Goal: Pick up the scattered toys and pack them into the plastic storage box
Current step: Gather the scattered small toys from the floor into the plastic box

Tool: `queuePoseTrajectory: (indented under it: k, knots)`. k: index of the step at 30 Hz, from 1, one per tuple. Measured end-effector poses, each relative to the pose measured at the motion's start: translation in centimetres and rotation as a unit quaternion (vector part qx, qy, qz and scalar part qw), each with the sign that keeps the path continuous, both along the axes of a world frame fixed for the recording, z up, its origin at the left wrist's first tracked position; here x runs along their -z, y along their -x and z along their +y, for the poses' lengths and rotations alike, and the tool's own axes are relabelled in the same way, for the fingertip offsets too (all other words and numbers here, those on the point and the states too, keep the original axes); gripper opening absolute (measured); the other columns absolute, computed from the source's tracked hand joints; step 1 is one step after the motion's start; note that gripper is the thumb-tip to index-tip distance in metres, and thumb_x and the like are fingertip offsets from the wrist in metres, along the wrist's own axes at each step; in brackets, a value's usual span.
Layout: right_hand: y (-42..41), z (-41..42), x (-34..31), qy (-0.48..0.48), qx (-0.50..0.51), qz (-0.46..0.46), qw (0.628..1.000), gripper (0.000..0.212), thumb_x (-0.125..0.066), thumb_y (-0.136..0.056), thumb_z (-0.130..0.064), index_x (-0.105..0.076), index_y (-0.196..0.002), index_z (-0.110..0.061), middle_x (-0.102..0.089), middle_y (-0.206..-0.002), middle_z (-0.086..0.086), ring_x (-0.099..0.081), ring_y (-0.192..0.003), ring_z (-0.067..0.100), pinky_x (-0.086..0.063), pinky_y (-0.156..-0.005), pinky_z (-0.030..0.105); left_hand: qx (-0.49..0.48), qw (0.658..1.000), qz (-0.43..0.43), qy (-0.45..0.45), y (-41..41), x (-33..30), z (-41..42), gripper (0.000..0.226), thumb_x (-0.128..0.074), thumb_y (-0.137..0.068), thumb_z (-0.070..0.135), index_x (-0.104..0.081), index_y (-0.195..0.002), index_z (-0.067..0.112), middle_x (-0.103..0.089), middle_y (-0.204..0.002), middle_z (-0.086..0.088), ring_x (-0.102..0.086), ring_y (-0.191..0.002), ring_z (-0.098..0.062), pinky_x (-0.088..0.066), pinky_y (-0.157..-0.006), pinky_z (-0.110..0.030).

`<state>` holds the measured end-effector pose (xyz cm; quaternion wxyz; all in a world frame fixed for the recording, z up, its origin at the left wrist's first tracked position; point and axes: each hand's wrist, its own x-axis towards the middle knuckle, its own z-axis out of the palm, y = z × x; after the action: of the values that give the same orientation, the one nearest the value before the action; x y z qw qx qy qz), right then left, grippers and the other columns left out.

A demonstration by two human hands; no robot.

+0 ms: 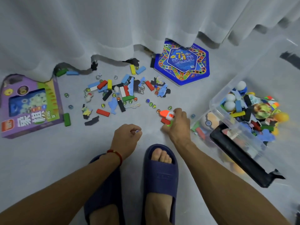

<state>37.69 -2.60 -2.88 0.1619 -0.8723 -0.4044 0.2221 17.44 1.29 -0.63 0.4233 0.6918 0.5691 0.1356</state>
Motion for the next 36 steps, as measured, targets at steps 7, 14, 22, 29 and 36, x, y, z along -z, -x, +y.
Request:
queuePoseTrajectory:
  k: [7, 14, 22, 29, 36]
  knots:
    - [-0.5, 0.3, 0.3, 0.006, -0.043, -0.015, 0.999, 0.073, -0.083, -0.063, -0.038, -0.043, -0.122, -0.022, -0.053, -0.109, 0.007, -0.055, -0.091, 0.027, -0.052, -0.08, 0.042, -0.087, 0.986, -0.046, 0.132, -2.6, -0.1, 1.5, 0.012, -0.064, -0.09, 0.019, -0.073, -0.097, 0.015, -0.073, -0.083, -0.003, -0.07, -0.073, -0.015, -0.057, -0.064, -0.018]
    - [-0.7, 0.6, -0.6, -0.037, 0.031, 0.092, 0.995, 0.068, -0.083, -0.062, -0.039, -0.042, -0.115, -0.028, -0.056, -0.103, 0.003, -0.059, -0.084, 0.019, -0.056, -0.07, 0.036, -0.162, 0.95, -0.134, 0.231, -3.2, -0.4, 1.5, 0.013, -0.065, -0.091, 0.013, -0.07, -0.101, 0.008, -0.073, -0.089, -0.014, -0.07, -0.075, -0.021, -0.061, -0.073, -0.031]
    - [1.3, -0.9, -8.5, -0.129, 0.207, 0.656, 0.715, 0.03, -0.067, -0.088, -0.02, -0.059, -0.115, -0.011, -0.064, -0.103, 0.013, -0.061, -0.079, 0.02, -0.056, -0.071, 0.031, -0.234, 0.824, -0.32, 0.405, -4.1, -5.6, 0.8, 0.019, -0.059, -0.095, 0.014, -0.064, -0.111, 0.003, -0.069, -0.101, -0.015, -0.068, -0.087, -0.025, -0.058, -0.069, -0.03]
    - [-1.0, -5.2, -18.0, -0.177, 0.145, 0.756, 0.613, 0.041, -0.065, -0.08, -0.025, -0.061, -0.119, -0.013, -0.065, -0.1, 0.013, -0.059, -0.08, 0.021, -0.054, -0.07, 0.027, -0.133, 0.814, -0.403, 0.396, -7.2, -15.1, -0.5, 0.029, -0.055, -0.095, 0.011, -0.062, -0.12, -0.002, -0.062, -0.09, -0.012, -0.059, -0.069, -0.017, -0.051, -0.066, -0.027]
    - [-10.6, -10.3, -25.3, -0.248, 0.353, 0.511, 0.743, 0.023, -0.072, -0.084, -0.029, -0.064, -0.092, -0.009, -0.061, -0.091, 0.011, -0.058, -0.075, 0.021, -0.056, -0.067, 0.029, 0.019, 0.817, -0.38, 0.433, -17.7, -23.5, -2.6, 0.013, -0.052, -0.094, 0.009, -0.053, -0.102, -0.001, -0.05, -0.104, -0.021, -0.057, -0.091, -0.031, -0.055, -0.093, -0.042]
